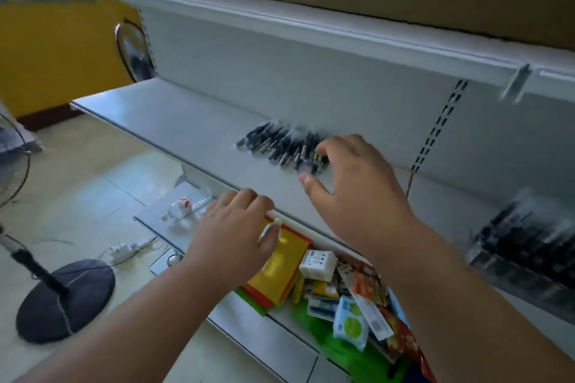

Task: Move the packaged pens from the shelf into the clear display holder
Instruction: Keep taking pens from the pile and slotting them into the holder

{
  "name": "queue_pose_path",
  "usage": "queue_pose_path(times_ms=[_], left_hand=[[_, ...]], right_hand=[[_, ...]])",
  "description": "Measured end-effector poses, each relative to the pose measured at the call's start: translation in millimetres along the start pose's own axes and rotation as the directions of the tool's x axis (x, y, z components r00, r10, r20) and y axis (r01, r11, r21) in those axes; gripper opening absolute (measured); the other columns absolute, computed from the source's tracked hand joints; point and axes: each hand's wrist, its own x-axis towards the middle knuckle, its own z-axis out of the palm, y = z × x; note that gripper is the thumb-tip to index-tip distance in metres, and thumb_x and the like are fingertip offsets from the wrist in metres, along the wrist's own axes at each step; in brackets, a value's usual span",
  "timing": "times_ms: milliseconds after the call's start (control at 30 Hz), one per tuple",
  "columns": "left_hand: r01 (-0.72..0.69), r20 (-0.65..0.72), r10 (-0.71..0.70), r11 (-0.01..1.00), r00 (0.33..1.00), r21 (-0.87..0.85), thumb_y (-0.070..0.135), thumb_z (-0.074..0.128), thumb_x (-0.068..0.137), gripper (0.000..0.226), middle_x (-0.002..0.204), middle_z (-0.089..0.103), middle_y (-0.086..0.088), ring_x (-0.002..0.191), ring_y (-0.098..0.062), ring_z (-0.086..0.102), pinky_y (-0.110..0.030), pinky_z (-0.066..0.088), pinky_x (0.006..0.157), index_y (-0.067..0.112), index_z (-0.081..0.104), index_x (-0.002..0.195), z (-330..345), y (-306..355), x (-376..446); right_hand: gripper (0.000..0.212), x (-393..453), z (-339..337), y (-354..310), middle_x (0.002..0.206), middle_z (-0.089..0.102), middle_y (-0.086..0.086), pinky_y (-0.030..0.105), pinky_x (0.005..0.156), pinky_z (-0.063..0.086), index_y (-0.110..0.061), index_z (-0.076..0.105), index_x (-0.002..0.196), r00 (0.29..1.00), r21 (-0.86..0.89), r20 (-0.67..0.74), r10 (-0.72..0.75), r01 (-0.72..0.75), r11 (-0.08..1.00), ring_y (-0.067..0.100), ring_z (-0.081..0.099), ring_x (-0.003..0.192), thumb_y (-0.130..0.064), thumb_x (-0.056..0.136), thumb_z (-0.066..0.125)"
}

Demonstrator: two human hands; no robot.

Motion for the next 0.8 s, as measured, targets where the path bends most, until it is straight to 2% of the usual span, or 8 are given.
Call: queue_pose_path(times_ms=[133, 267, 533, 700, 800], left_hand=[[0.06, 0.027, -0.059, 0.998, 0.998, -0.013, 0.056, 0.036, 0.089, 0.048, 0.118, 0.058, 0.007, 0.113, -0.022, 0.052, -0.04, 0.044, 0.095, 0.031, 0.058, 0.123, -2.2, -36.2, 30.1], [0.093, 0.034, -0.09, 0.989, 0.995, -0.118, 0.051, 0.048, 0.093, 0.039, 0.122, 0.056, 0.01, 0.118, -0.018, 0.048, -0.036, 0.039, 0.099, 0.032, 0.055, 0.126, 11.8, -66.4, 58.8], [-0.072, 0.073, 0.09, 0.973, 0.993, -0.22, 0.046, 0.049, 0.095, 0.034, 0.119, 0.057, 0.009, 0.118, -0.018, 0.049, -0.034, 0.04, 0.098, 0.03, 0.056, 0.124, 40.5, -142.1, 144.0], [-0.155, 0.091, 0.18, 0.96, 0.979, -0.231, 0.046, 0.051, 0.093, 0.034, 0.118, 0.06, 0.005, 0.116, -0.021, 0.051, -0.036, 0.041, 0.096, 0.028, 0.059, 0.121, 52.8, -184.8, 201.8], [-0.191, 0.15, 0.218, 0.966, 0.964, -0.177, 0.053, 0.048, 0.093, 0.043, 0.125, 0.057, 0.002, 0.12, -0.024, 0.049, -0.037, 0.038, 0.099, 0.026, 0.054, 0.127, 56.8, -197.6, 230.2]], right_hand=[[0.042, 48.4, 21.8, -15.5, 0.126, 0.049, 0.001, 0.041, 0.097, 0.042, -0.024, 0.049, 0.126, 0.999, 0.026, 0.049, -0.006, 0.005, 1.0, 0.022, 0.048, 0.115, -0.049, 0.093, 0.051], [0.039, 79.9, 42.8, -24.7, 0.121, 0.05, 0.0, 0.041, 0.092, 0.046, -0.024, 0.05, 0.123, 0.999, 0.03, 0.053, 0.002, -0.003, 1.0, 0.019, 0.05, 0.108, -0.048, 0.093, 0.054], [0.033, 128.4, 84.6, -37.5, 0.109, 0.051, -0.003, 0.034, 0.083, 0.046, -0.025, 0.053, 0.114, 0.976, -0.004, -0.02, 0.217, -0.217, 0.976, 0.016, 0.051, 0.095, -0.048, 0.091, 0.058], [0.031, 140.6, 106.9, -53.3, 0.109, 0.052, -0.005, 0.037, 0.085, 0.048, -0.025, 0.055, 0.113, 0.924, -0.002, -0.08, 0.373, -0.375, 0.927, 0.016, 0.053, 0.098, -0.046, 0.09, 0.059], [0.034, 142.5, 115.9, -61.5, 0.112, 0.054, -0.005, 0.035, 0.085, 0.047, -0.025, 0.055, 0.115, 0.886, 0.008, -0.091, 0.455, -0.456, 0.89, 0.016, 0.054, 0.102, -0.046, 0.09, 0.058]])
